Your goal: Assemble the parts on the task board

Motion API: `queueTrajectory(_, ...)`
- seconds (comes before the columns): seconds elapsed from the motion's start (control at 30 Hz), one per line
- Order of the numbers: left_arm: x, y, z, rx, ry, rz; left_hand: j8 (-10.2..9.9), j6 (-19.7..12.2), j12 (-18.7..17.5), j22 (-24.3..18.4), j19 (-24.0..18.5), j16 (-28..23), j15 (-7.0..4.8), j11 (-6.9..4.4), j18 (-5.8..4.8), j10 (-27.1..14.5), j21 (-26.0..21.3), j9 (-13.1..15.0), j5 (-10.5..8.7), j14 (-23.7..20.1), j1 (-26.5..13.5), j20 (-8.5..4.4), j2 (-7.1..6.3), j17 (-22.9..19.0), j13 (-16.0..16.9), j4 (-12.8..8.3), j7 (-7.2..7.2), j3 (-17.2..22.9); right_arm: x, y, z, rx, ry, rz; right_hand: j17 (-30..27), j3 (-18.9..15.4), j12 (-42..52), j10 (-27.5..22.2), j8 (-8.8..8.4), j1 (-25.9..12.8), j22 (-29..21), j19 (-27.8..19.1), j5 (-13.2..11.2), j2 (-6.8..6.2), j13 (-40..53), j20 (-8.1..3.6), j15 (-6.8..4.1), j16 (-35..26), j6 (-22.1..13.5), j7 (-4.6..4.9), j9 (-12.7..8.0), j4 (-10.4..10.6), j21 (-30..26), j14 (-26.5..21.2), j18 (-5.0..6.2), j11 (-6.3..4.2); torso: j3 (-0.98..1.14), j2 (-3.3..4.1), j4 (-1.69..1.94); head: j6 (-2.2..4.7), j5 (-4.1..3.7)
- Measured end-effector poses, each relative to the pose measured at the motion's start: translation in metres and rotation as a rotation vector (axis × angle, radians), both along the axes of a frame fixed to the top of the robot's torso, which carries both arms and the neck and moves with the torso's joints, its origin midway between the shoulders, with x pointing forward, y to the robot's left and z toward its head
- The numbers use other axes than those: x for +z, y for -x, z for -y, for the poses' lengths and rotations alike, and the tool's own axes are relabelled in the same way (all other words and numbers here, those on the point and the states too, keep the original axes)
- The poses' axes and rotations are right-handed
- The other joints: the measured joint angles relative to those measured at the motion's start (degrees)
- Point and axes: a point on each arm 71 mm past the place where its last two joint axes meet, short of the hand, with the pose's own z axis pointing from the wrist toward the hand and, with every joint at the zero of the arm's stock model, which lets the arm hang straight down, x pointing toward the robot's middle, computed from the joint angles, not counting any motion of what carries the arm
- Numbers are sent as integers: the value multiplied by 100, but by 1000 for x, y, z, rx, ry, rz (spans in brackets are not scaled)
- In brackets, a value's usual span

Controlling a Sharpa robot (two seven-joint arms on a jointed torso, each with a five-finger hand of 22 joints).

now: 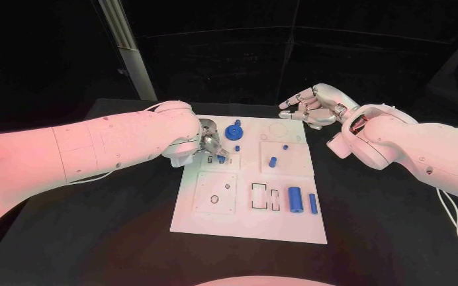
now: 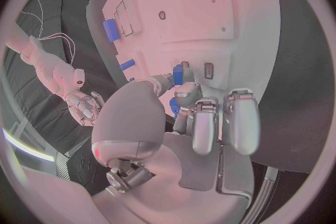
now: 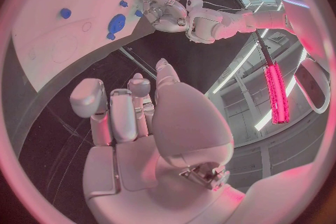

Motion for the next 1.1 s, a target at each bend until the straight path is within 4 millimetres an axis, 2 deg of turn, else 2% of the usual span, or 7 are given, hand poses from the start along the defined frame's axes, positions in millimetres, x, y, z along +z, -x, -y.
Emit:
queueTrajectory(0.17, -3, 0, -2, 1, -25, 8, 0, 1, 1, 0, 0, 0, 0, -20, 0, 20, 0, 7, -14, 0, -12, 0, -12, 0, 3, -5, 1, 5, 0, 0, 0, 2, 1, -1, 0, -15, 0, 0, 0, 0, 0, 0, 0, 0, 0, 0, 0, 0, 0, 0, 0, 15, 0, 0, 0, 0, -2, 2, -6, -15, 6)
queueTrajectory(0.23, -4, 0, -2, 0, -32, 11, 0, 2, 23, 0, 0, 0, 0, -20, 0, 20, 0, 16, -16, 0, -51, 0, -50, 0, 6, -94, 2, 94, 0, 0, 0, 3, 1, -2, 0, -17, 0, 0, 0, 0, 0, 0, 0, 0, 0, 0, 0, 0, 0, 0, 0, 17, 0, 0, 0, 0, -3, 4, -8, -19, 6)
queueTrajectory(0.4, -6, 1, -1, -6, -43, 16, 23, 1, 23, 0, 0, 0, 0, 0, 0, 40, 0, 16, -19, 0, -81, 0, -79, 0, 6, -121, 1, 121, -1, 0, -1, 5, 2, -3, 0, -32, 0, 0, 0, -18, -6, 0, 0, 18, 1, 0, 0, 0, 0, 0, -1, 31, 0, 0, 0, 0, -5, 5, -14, -26, 13)
queueTrajectory(0.6, -7, 1, 0, -11, -50, 22, 46, -12, 23, 0, 0, 0, 0, 0, 0, 39, 0, 31, -21, 0, -103, 0, -101, 0, -24, -144, -11, 143, -1, 0, -1, 8, 3, -5, 1, -31, 0, 0, 0, -32, -5, 0, -1, 32, 1, 0, 0, 0, 0, 0, -1, 32, 0, 0, 0, 0, -5, 5, -15, -7, 10)
queueTrajectory(0.97, -8, 1, 0, -16, -57, 23, 46, -13, 22, 0, 0, 0, 0, 1, 0, 39, 0, 18, -36, 0, -156, 1, -110, 0, -46, -197, -12, 120, -1, 0, -2, 15, 4, -9, 1, -47, 0, 0, 0, -32, -19, 0, -24, 32, 2, 0, 0, 0, 0, 0, -2, 47, 0, 0, 0, 0, -4, 2, -13, -12, -13)
queueTrajectory(1.1, -7, 1, 0, -20, -60, 22, 46, -14, 22, 0, 0, 0, 0, 0, 0, 39, 0, -7, -59, 0, -214, 1, -97, 0, -33, -333, -12, 106, -1, 0, -2, 16, 5, -10, 1, -47, 0, 0, 0, -32, -19, 0, -24, 32, 2, 0, 0, 0, 0, 0, -2, 47, 0, 0, 0, 0, -4, 2, -13, -19, 2)
